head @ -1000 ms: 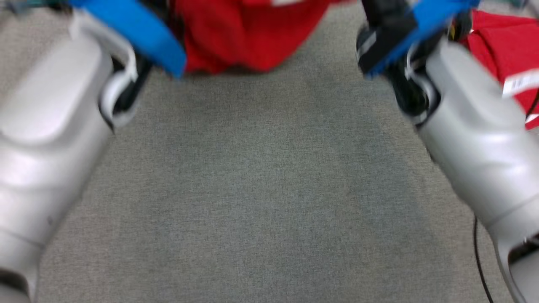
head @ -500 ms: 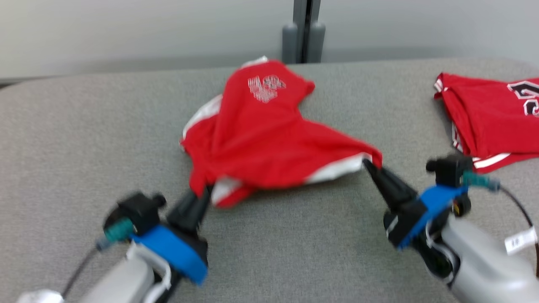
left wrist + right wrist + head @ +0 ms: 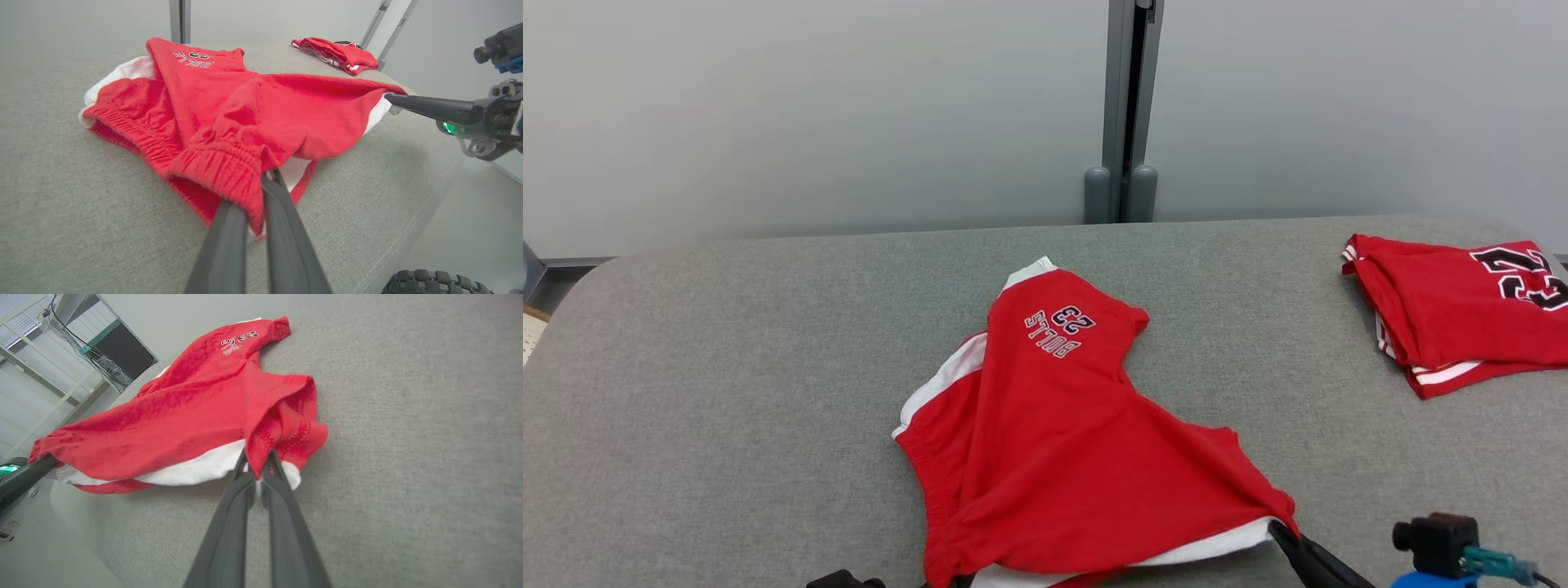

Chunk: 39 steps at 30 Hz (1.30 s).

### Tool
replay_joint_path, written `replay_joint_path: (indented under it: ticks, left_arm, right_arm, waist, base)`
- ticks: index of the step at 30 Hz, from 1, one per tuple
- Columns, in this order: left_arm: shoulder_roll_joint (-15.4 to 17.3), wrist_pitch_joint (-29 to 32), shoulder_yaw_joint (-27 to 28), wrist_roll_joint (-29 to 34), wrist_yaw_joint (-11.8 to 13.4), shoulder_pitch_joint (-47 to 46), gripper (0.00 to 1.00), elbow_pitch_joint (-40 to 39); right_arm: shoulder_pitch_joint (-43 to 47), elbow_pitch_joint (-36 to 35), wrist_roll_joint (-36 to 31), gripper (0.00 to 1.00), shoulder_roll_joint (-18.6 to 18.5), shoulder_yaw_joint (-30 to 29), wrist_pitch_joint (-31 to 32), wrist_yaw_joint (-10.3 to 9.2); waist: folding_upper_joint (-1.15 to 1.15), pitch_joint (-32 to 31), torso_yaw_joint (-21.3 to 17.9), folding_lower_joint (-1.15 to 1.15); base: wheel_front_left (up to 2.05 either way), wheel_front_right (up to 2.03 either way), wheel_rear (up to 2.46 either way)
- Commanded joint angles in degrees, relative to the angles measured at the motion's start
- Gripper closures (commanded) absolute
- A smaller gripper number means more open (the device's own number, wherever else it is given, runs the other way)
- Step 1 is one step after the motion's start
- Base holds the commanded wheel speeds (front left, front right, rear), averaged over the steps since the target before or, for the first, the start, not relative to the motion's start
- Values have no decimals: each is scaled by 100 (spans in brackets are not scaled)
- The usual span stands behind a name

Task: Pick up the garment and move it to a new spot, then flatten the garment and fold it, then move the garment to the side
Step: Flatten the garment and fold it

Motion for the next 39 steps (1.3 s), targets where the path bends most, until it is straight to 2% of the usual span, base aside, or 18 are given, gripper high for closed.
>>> replay_joint_path:
  ticks: [1,10,18,22,29,34,39]
  left_arm:
    - [76,21,1,3,45,51,100,-76]
    - [67,123,-74,7,136,67,100,-415]
    - [-44,95,2,6,150,-146,100,-470]
    - [-85,61,155,-44,118,-385,100,-428]
    - [-332,24,360,-16,27,-1086,100,-92]
    - [-708,-35,628,-38,-44,-1581,100,514]
    - [-1140,-58,886,11,-156,-2083,100,1035]
  right_arm:
    - [221,-94,37,100,-86,-131,-26,0]
    - [728,-603,-152,100,-121,-1011,242,0]
    - [430,-847,-481,100,79,-1697,637,0]
    - [-29,-790,-730,100,234,-1876,931,0]
    - [-1402,-219,-1134,100,571,-1871,1418,0]
    - [-2493,597,-1189,100,930,-1860,1556,0]
    - [-3510,1562,-1422,100,1269,-1614,1595,0]
  waist:
    - [0,-14,11,2]
    - [0,-10,34,2]
    - [0,57,235,2]
    - [0,226,365,2]
    - [0,785,721,2]
    - [0,1284,1000,2]
    - [0,1720,1231,2]
  base:
    - [0,0,0]
    - [0,0,0]
    - [0,0,0]
    - [0,0,0]
    - [0,0,0]
    - [0,0,0]
    - [0,0,0]
